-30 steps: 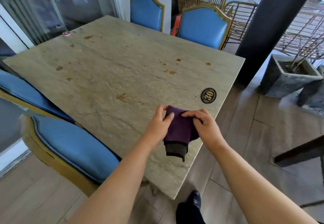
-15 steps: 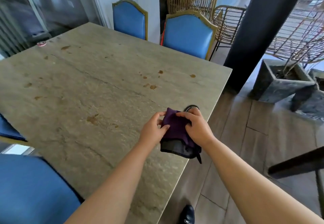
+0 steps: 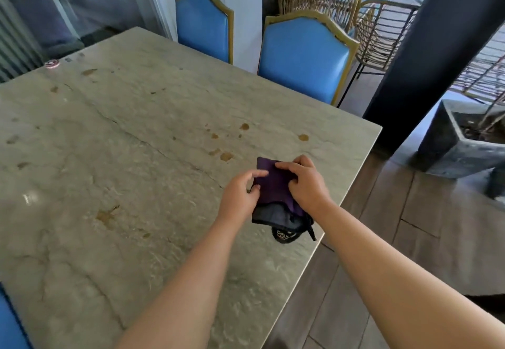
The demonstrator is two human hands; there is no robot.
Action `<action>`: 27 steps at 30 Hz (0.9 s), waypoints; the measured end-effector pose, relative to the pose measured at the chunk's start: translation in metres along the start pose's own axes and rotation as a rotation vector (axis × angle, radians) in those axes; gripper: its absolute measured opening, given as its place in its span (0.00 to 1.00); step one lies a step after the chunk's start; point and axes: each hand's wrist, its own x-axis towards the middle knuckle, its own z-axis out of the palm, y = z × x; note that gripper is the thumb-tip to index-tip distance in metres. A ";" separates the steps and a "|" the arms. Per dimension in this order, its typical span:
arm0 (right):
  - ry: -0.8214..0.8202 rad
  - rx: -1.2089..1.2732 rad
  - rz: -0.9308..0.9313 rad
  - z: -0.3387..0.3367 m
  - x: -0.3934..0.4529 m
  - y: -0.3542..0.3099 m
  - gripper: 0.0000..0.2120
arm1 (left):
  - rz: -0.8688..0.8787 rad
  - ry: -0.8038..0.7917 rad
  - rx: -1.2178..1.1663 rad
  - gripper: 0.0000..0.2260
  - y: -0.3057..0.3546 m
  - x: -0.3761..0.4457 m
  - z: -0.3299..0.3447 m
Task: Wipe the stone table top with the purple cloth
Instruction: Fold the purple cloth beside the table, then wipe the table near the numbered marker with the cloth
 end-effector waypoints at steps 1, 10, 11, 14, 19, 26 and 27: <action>0.002 -0.004 -0.005 -0.001 0.005 0.003 0.27 | 0.012 -0.006 0.008 0.16 0.001 0.006 0.003; -0.128 -0.239 -0.046 -0.020 0.051 0.045 0.26 | 0.014 -0.170 0.009 0.22 -0.011 0.048 0.036; -0.161 -0.312 -0.045 -0.022 0.054 0.049 0.25 | 0.018 -0.173 0.073 0.22 -0.015 0.052 0.039; -0.128 -0.627 -0.050 -0.015 0.051 0.056 0.21 | 0.063 -0.136 0.294 0.23 -0.028 0.059 0.042; -0.132 -0.717 -0.157 0.024 0.018 0.057 0.30 | 0.203 -0.032 0.585 0.22 -0.048 0.056 0.052; -0.118 -0.801 0.077 -0.017 0.080 0.109 0.31 | 0.189 -0.003 0.712 0.24 -0.054 0.059 0.061; -0.100 -0.779 0.173 -0.019 0.099 0.111 0.31 | 0.178 -0.001 0.722 0.25 -0.054 0.059 0.061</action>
